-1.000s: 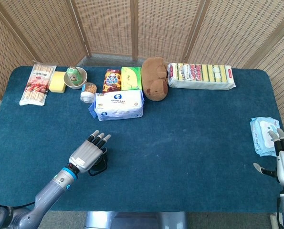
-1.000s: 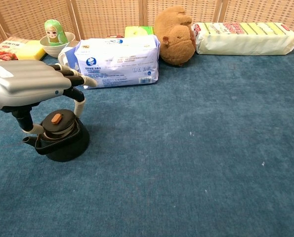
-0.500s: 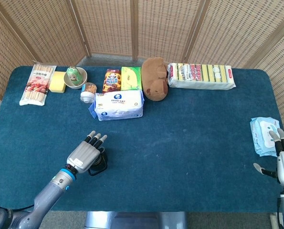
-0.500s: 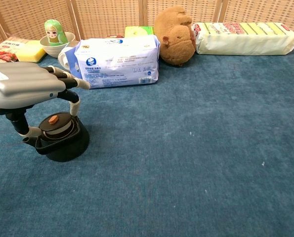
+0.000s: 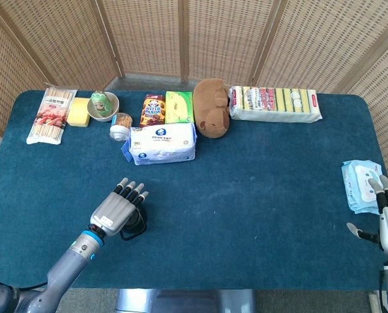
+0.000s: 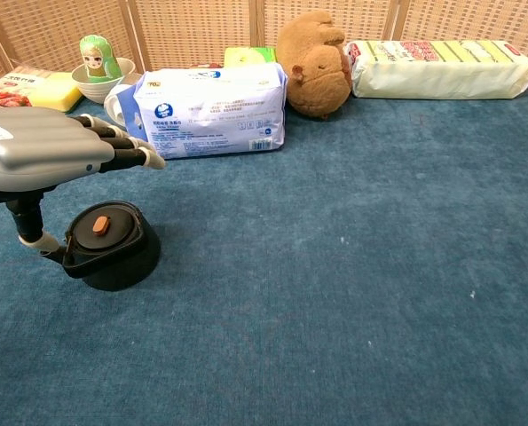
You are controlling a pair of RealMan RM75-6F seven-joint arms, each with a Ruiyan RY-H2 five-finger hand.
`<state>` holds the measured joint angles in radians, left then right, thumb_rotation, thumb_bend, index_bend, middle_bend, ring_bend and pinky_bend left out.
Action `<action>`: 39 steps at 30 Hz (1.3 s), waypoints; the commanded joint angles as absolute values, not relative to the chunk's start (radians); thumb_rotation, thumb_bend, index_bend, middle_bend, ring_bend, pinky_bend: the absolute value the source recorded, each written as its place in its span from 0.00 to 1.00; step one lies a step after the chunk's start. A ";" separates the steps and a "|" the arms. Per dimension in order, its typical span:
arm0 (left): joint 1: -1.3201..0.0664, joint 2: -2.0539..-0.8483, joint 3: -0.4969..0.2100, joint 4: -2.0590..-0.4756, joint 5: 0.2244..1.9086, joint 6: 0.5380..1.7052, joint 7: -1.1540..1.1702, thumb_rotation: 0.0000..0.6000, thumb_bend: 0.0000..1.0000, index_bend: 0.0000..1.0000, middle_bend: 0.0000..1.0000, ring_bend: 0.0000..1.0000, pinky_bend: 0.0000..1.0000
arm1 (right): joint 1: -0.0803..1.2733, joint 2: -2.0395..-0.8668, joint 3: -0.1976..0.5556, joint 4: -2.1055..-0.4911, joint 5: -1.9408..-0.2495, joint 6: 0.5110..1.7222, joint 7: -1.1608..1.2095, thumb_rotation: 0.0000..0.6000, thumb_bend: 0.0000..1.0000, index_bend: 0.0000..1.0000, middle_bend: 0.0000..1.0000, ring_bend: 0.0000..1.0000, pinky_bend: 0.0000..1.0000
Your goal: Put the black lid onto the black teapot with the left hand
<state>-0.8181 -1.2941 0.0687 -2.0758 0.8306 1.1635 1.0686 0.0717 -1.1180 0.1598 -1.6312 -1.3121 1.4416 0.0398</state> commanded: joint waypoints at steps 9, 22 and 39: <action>-0.806 -1.247 0.046 -2.131 0.892 1.224 1.017 1.00 0.09 0.00 0.00 0.00 0.03 | 0.072 -1.116 0.159 -1.633 -1.315 1.441 0.041 1.00 0.02 0.08 0.00 0.00 0.00; -0.552 -1.052 0.145 -2.114 1.264 1.444 0.622 1.00 0.09 0.00 0.00 0.00 0.03 | 0.065 -1.109 0.152 -1.650 -1.338 1.459 0.042 1.00 0.02 0.08 0.00 0.00 0.00; -0.226 -1.027 0.202 -1.810 1.472 1.675 0.028 1.00 0.09 0.00 0.00 0.00 0.03 | 0.055 -1.106 0.139 -1.665 -1.379 1.492 0.031 1.00 0.02 0.08 0.00 0.00 0.00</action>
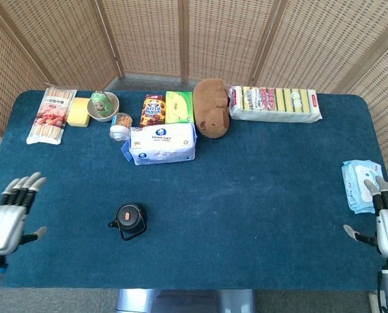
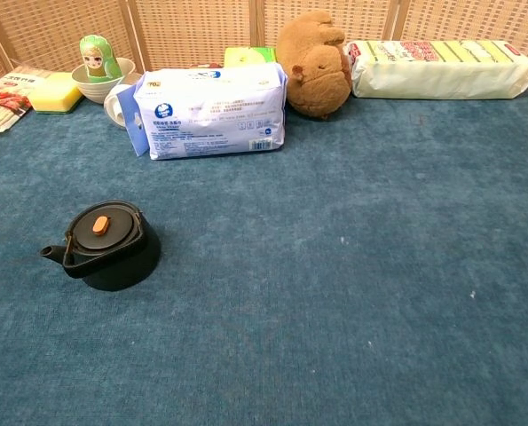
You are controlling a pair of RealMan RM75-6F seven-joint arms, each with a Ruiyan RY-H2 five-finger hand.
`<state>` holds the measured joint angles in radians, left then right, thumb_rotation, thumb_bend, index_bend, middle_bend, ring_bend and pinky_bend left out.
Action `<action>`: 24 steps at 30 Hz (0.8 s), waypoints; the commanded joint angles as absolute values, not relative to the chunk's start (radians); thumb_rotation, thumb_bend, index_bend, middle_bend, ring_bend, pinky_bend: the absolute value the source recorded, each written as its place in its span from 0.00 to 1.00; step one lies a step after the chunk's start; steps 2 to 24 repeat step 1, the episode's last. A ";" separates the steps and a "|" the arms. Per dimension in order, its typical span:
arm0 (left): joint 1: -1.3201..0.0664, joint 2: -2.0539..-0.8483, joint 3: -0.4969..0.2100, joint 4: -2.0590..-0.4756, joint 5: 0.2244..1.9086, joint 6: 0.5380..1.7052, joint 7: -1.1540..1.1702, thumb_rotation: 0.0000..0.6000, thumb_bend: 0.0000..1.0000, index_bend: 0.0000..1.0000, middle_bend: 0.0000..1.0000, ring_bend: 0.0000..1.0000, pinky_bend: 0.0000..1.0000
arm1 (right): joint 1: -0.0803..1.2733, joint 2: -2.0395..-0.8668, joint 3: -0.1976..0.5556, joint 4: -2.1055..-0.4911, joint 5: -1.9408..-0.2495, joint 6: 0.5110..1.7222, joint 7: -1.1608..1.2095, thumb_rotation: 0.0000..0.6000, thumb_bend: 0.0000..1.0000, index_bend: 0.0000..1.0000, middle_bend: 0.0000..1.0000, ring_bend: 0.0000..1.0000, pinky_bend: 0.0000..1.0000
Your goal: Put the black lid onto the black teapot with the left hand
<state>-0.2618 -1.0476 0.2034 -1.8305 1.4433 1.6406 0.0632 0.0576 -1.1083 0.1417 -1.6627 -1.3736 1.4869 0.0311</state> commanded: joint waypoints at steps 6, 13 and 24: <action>-0.221 -1.024 0.202 -1.811 1.475 1.676 0.021 1.00 0.09 0.00 0.00 0.00 0.03 | 0.054 -1.106 0.139 -1.666 -1.381 1.494 0.031 1.00 0.02 0.08 0.00 0.00 0.00; -0.221 -1.024 0.202 -1.811 1.475 1.676 0.021 1.00 0.09 0.00 0.00 0.00 0.03 | 0.054 -1.106 0.139 -1.666 -1.381 1.494 0.031 1.00 0.02 0.08 0.00 0.00 0.00; -0.221 -1.024 0.202 -1.811 1.475 1.676 0.021 1.00 0.09 0.00 0.00 0.00 0.03 | 0.054 -1.106 0.139 -1.666 -1.381 1.494 0.031 1.00 0.02 0.08 0.00 0.00 0.00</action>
